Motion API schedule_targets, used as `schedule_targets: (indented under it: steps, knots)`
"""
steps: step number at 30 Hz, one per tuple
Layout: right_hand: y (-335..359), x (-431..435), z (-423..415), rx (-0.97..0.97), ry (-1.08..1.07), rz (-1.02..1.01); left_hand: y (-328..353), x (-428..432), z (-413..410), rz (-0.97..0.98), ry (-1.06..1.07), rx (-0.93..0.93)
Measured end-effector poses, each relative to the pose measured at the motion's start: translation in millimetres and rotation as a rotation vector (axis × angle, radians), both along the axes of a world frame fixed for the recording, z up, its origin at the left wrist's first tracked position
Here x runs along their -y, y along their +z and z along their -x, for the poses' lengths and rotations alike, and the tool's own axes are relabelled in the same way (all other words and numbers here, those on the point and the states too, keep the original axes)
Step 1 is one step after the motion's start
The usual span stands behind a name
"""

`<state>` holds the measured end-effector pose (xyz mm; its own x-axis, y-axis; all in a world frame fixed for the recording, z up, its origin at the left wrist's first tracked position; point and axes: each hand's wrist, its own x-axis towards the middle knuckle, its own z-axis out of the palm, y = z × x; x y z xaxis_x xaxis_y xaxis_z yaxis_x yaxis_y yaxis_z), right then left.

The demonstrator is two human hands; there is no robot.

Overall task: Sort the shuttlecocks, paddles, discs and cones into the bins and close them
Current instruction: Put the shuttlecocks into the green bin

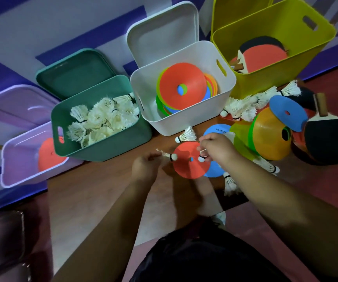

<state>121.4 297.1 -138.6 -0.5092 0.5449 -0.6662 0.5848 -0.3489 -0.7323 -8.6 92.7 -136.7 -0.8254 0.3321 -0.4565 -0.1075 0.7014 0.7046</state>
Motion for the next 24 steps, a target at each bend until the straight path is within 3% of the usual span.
schedule_targets:
  steps: [4, 12, 20, 24]
  knots:
    - [-15, 1, 33, -0.027, 0.004, -0.008, 16, 29, -4, 0.007, 0.135, 0.022]
    - [-32, 14, 53, 0.112, 0.094, -0.253, 52, 76, -19, -0.122, 0.388, 0.027]
    - [10, 63, 62, -0.022, 0.344, -0.373, 92, 101, 10, -0.246, 0.532, -0.136]
    - [48, 79, 78, -0.18, 0.376, -0.368, 129, 108, 50, -0.304, 0.538, -0.288]
